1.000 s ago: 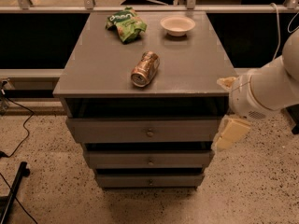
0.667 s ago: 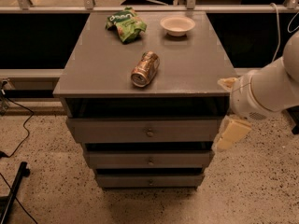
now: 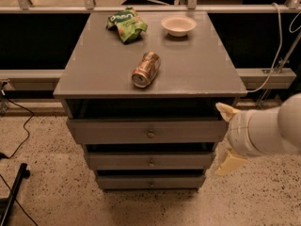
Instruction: Open top drawer
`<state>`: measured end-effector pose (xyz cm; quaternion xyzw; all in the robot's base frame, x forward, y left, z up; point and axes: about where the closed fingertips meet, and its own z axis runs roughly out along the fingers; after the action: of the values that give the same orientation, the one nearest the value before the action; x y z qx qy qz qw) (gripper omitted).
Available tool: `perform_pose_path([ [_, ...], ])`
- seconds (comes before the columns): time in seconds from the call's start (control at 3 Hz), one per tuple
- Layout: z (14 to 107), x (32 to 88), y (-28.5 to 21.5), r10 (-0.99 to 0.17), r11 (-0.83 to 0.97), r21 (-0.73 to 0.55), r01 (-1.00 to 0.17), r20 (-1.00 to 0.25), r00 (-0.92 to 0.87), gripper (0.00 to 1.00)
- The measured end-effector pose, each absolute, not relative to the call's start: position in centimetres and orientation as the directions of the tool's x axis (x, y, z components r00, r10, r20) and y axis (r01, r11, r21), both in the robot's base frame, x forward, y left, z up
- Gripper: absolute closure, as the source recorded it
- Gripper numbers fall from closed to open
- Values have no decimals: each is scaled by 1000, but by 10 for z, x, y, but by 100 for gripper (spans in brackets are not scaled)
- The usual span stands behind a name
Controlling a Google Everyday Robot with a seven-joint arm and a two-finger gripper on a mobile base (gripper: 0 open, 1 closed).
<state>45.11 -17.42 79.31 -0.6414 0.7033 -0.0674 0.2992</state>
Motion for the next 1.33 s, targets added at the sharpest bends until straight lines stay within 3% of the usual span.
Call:
perform_pose_path([
  [0.33,802,459,-183,-945,157,-555,-817,-324,38,0],
  [1.33,694,467,-174,-951,-47,-397,-916,-262,163,0],
])
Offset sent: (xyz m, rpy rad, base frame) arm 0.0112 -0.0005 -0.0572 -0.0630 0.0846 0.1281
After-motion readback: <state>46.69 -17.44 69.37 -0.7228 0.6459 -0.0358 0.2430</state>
